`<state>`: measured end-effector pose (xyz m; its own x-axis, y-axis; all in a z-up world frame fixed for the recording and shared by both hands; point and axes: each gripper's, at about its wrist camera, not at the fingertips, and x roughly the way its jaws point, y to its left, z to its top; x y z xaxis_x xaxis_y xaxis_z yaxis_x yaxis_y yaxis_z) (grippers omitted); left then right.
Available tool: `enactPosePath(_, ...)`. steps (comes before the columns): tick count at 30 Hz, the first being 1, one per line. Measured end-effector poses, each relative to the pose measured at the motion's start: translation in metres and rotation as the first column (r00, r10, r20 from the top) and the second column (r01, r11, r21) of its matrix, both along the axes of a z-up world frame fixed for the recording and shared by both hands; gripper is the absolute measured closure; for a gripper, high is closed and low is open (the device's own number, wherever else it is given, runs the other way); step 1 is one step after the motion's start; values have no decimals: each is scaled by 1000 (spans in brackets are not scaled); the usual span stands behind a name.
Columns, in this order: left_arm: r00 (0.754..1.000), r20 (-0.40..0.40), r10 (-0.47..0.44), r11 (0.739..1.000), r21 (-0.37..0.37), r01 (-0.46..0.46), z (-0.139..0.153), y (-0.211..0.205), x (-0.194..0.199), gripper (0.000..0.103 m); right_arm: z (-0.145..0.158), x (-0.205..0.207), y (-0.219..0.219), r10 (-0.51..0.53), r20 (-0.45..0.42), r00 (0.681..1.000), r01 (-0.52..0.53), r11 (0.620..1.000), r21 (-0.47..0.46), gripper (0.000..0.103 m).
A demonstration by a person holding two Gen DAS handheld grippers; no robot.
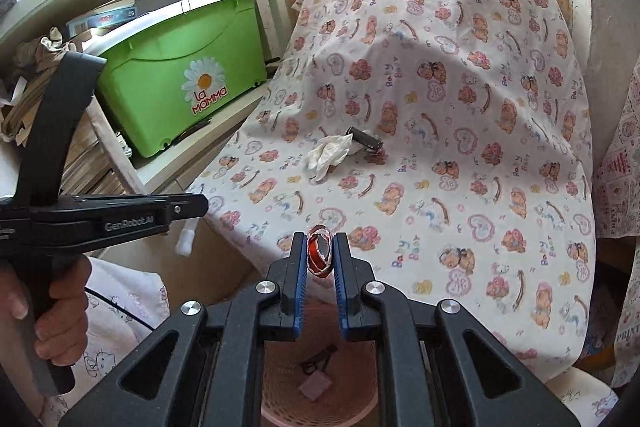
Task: Collect trash
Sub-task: 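Carry tube and roll over the pink wastebasket and open both grippers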
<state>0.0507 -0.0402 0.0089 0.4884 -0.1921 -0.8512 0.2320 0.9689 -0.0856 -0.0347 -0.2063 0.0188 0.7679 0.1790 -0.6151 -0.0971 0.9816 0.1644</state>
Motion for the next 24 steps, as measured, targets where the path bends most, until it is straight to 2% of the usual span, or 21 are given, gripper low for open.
enactPosePath(6,993,-117,-22,1000,-19,20,-31,1,7,94,-26,-2,11,41,-79,996,-43,999,-23,89)
enactPosePath(13,961,-272,-50,998,-48,38,-72,0,19,94,-65,17,12,64,-223,973,-65,998,2,89)
enactPosePath(19,916,-400,-19,1000,-30,7,-118,-3,27,94,-107,31,15,75,-372,925,-62,997,46,89)
enactPosePath(24,862,-506,24,1000,20,-16,-164,-7,28,94,-147,41,29,67,-470,880,-81,997,-8,89)
